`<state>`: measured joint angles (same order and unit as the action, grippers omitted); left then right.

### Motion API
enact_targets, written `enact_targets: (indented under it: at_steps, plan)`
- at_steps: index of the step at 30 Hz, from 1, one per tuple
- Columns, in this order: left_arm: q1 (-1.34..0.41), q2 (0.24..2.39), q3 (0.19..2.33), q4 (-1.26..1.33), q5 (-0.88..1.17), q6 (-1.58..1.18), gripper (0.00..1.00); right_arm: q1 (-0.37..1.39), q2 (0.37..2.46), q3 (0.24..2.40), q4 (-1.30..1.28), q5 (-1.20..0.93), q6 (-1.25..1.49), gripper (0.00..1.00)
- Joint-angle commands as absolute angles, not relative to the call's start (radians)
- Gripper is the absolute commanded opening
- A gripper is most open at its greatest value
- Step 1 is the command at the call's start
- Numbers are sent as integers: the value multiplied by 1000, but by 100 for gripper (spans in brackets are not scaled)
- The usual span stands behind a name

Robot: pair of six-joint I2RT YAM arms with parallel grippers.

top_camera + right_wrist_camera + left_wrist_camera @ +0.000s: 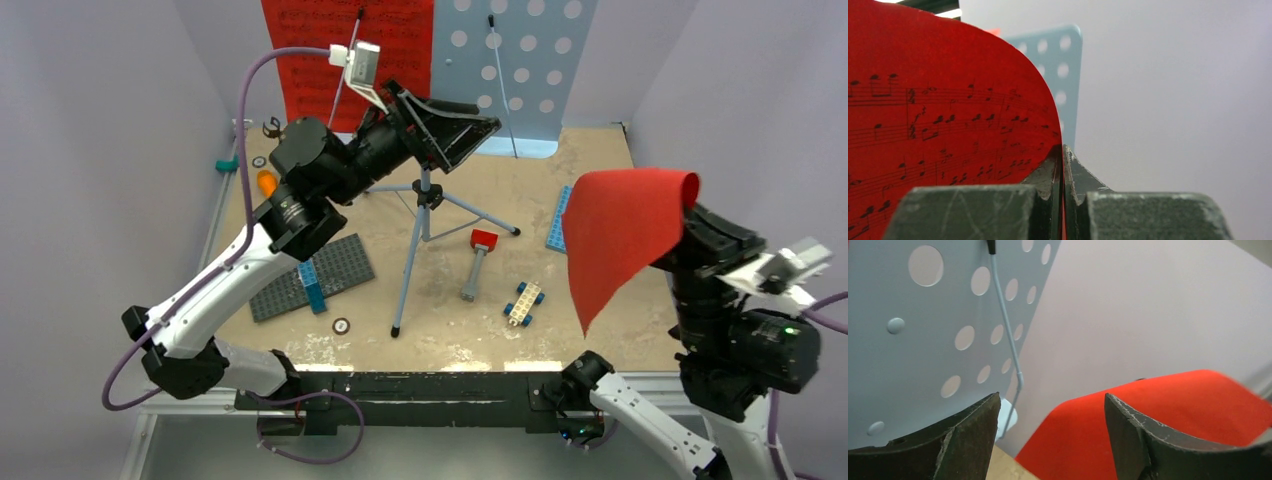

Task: Pack up the instrument practice props

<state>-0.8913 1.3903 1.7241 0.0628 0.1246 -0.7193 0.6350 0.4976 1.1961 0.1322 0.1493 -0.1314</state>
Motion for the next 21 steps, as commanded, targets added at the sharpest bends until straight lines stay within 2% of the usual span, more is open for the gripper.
enact_targets:
  at_steps: [1, 7, 12, 16, 21]
  plan:
    - [-898, 1283, 1650, 172, 243, -809, 80, 640, 410, 1012, 116, 287, -24, 0]
    - [-915, 1152, 1515, 152, 345, -828, 80, 640, 314, 802, 4, 517, 142, 0]
    - [-923, 1011, 1271, 228, 341, -852, 80, 640, 235, 624, 10, 618, 302, 0]
    - [-926, 931, 1091, 286, 352, -904, 80, 638, 316, 622, -135, 694, 440, 0]
    - [-930, 810, 897, 329, 322, -884, 80, 615, 496, 658, -157, 679, 496, 0]
